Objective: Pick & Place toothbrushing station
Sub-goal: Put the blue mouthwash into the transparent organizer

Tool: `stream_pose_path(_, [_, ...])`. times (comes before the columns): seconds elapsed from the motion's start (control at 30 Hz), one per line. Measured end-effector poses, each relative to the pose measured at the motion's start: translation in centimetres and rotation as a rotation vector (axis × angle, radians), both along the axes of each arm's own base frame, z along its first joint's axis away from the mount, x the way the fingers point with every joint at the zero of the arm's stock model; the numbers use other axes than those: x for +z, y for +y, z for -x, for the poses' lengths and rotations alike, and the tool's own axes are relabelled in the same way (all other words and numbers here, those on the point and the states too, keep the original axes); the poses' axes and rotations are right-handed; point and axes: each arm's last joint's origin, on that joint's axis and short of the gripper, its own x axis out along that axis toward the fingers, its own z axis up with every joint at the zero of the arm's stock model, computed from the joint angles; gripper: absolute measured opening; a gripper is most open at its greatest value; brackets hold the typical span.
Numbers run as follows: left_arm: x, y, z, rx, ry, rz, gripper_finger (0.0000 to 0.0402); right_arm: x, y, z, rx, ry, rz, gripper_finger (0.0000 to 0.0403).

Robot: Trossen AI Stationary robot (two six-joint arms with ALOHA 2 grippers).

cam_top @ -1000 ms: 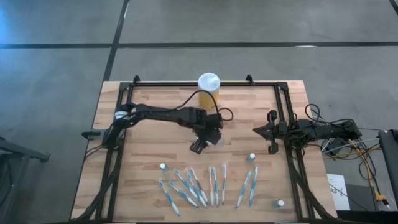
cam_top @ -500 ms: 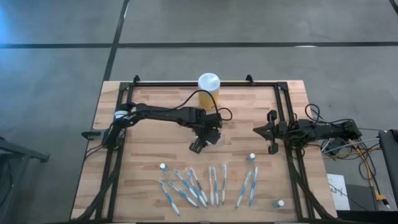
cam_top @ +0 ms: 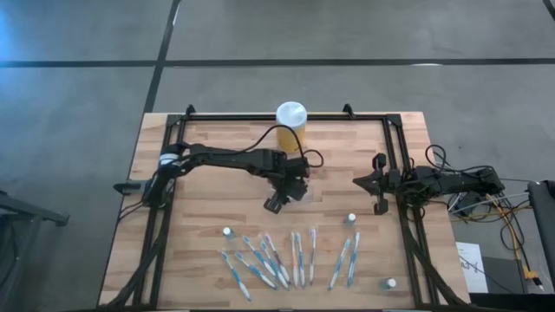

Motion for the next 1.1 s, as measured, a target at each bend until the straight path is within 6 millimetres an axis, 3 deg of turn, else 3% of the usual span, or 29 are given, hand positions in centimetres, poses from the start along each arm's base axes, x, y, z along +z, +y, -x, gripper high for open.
stream_pose_path(0.47, [-0.1,0.6,0.1,0.04,0.009,-0.01,0.0058,0.0,0.0,0.0,0.0,0.0,0.0,0.0008])
stream_pose_path(0.87, [-0.1,1.2,0.1,0.076,0.011,-0.004,0.006,0.0,0.0,0.0,0.0,0.0,0.0,0.0008])
stream_pose_path(1.1, [1.3,1.3,-0.2,0.111,-0.013,-0.022,0.0078,0.0,0.0,0.0,0.0,0.0,0.0,0.0008])
